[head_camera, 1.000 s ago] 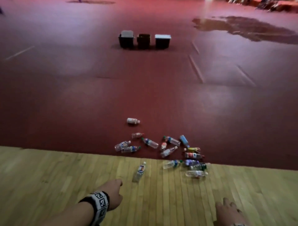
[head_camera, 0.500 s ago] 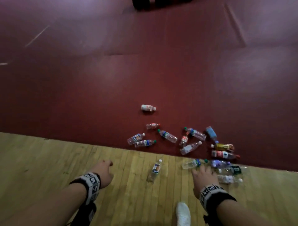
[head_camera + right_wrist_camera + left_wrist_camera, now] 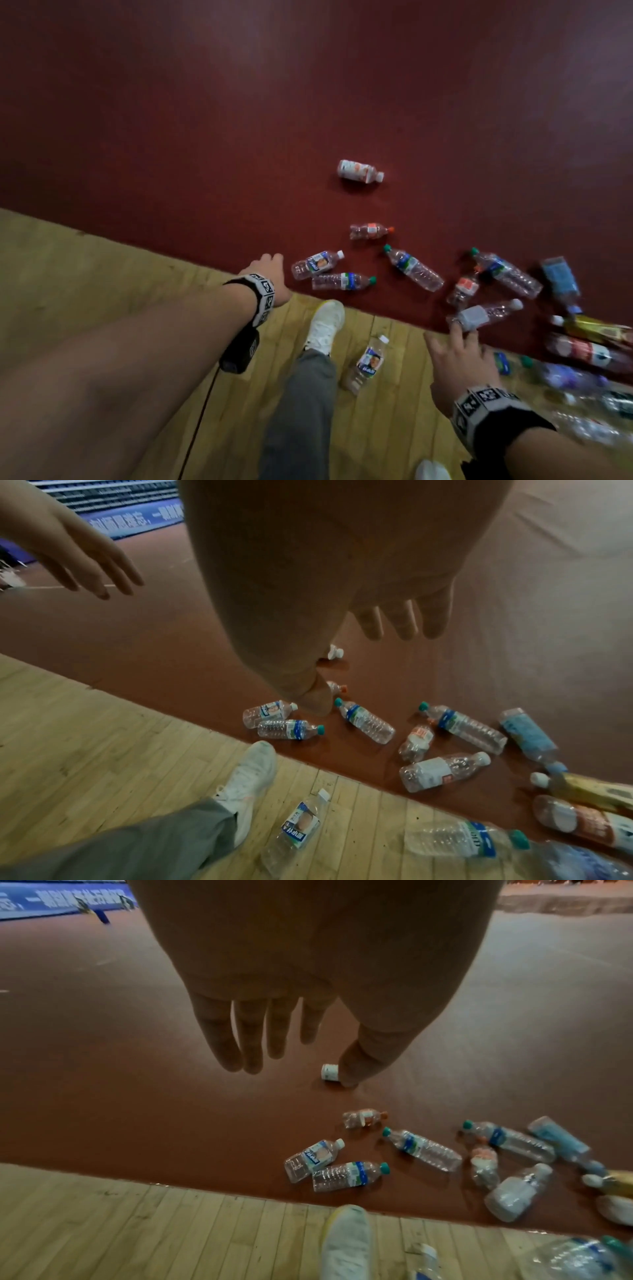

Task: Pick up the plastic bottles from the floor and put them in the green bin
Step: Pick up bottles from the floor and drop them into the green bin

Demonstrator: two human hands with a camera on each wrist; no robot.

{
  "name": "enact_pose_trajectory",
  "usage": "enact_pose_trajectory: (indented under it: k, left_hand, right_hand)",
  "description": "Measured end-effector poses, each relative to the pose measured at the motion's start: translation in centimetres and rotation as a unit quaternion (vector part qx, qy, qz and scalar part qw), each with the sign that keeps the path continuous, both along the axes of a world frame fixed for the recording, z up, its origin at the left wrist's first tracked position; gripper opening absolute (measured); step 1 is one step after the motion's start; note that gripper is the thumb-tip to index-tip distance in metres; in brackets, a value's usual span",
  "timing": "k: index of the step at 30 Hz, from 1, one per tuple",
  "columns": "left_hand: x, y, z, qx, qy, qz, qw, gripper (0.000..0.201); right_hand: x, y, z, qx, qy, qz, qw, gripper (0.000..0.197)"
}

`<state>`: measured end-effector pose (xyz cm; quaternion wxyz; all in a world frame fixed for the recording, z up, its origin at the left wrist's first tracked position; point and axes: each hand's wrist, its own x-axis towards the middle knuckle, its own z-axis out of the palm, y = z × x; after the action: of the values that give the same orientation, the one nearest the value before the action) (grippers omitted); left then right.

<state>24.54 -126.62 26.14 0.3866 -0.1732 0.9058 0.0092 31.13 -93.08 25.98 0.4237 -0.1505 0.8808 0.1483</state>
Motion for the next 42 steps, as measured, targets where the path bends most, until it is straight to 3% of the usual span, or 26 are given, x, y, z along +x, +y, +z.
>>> enact_pose_trajectory:
  k: [4, 9, 14, 16, 18, 19, 21, 23, 24, 28, 33, 39, 42]
  left_hand:
    - [-5.0, -3.5, -13.5, -0.001, -0.043, -0.020, 0.999, 0.070]
    - [-7.7, -5.8, -26.1, -0.002, -0.061, -0.042, 0.997, 0.076]
    - [-9.1, -6.8, -34.7, -0.005, -0.059, -0.085, 0.995, 0.087]
    - [-9.5, -7.1, -37.8, -0.016, -0.044, -0.097, 0.994, 0.091]
    - [-9.8, -7.6, -40.0, -0.016, -0.044, -0.106, 0.993, 0.096]
    - [-9.8, -7.8, -41.0, -0.016, -0.050, -0.110, 0.993, 0.099]
    - [-9.6, -8.1, -42.1, -0.011, -0.069, -0.116, 0.991, 0.105]
    - [-9.1, -8.5, -42.4, 0.009, -0.084, -0.119, 0.989, 0.092]
    - [-8.7, -9.0, -42.1, 0.024, -0.087, -0.115, 0.989, 0.082]
    - [-6.5, -10.4, -38.7, 0.072, -0.080, -0.059, 0.992, 0.069]
    - [-3.4, -11.9, -33.9, 0.104, -0.076, 0.001, 0.992, 0.063]
    - [-1.3, -13.5, -34.0, 0.139, -0.049, 0.049, 0.988, 0.073]
    - [-0.3, -14.0, -34.8, 0.147, -0.035, 0.067, 0.986, 0.077]
  right_hand:
    - [-4.4, -3.6, -8.5, 0.041, -0.030, -0.012, 0.999, 0.073]
    - [-6.9, -7.4, -18.1, 0.056, -0.062, -0.006, 0.997, 0.072]
    - [-5.4, -10.0, -24.4, 0.091, -0.113, -0.043, 0.989, 0.080]
    - [-4.5, -10.0, -26.4, 0.070, -0.141, -0.067, 0.985, 0.068]
    - [-1.3, -8.6, -30.7, 0.038, -0.026, -0.010, 0.999, 0.048]
    - [-1.2, -8.6, -31.6, 0.030, -0.049, -0.019, 0.998, 0.051]
    - [-2.7, -10.5, -31.3, 0.055, -0.184, -0.085, 0.978, 0.074]
    - [-2.7, -10.9, -33.3, 0.043, -0.111, -0.064, 0.991, 0.087]
    - [-3.5, -11.5, -33.5, 0.069, -0.131, -0.071, 0.986, 0.087]
    - [-5.9, -14.3, -33.2, 0.072, -0.141, -0.031, 0.987, 0.081]
    - [-9.3, -18.4, -35.1, 0.034, -0.083, -0.041, 0.995, 0.069]
    - [-12.9, -22.3, -40.3, -0.003, 0.005, 0.007, 1.000, 0.060]
    - [-13.5, -22.7, -43.0, -0.001, 0.014, -0.037, 0.999, 0.050]
